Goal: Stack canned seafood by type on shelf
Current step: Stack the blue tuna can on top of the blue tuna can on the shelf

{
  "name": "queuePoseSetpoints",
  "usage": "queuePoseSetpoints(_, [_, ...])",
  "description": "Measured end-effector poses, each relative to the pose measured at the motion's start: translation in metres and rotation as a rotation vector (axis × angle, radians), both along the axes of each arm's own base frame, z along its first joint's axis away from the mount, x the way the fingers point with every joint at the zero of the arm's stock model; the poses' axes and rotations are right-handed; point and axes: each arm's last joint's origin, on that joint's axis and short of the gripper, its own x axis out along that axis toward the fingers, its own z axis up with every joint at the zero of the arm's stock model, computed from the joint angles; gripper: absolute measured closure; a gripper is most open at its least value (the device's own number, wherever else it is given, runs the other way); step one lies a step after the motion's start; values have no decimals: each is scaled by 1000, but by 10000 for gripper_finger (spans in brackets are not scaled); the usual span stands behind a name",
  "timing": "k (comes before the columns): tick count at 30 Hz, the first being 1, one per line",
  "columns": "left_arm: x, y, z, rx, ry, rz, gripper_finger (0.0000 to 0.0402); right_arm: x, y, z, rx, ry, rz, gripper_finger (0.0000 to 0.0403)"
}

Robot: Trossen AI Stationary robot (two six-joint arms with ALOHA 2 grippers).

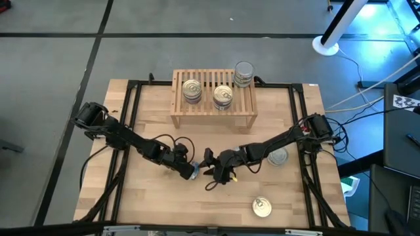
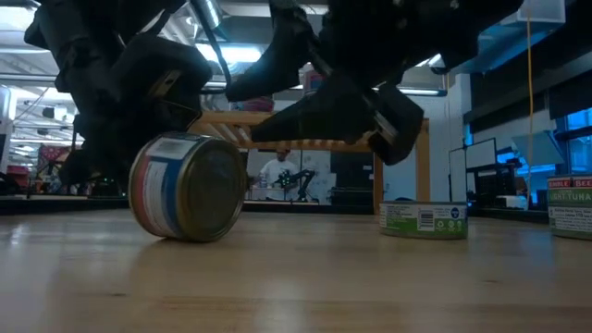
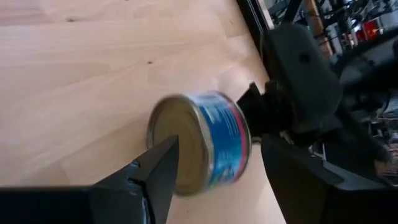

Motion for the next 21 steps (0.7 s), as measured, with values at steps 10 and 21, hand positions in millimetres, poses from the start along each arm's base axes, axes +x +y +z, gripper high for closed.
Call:
queuePoseSetpoints(10, [4,-1,4,-11,-58,10,401,2,-9,0,149,42,-21,173])
queuePoseSetpoints(21, [4,2,4,13,-53,-9,401,1,-4,0,158,47,-8,173])
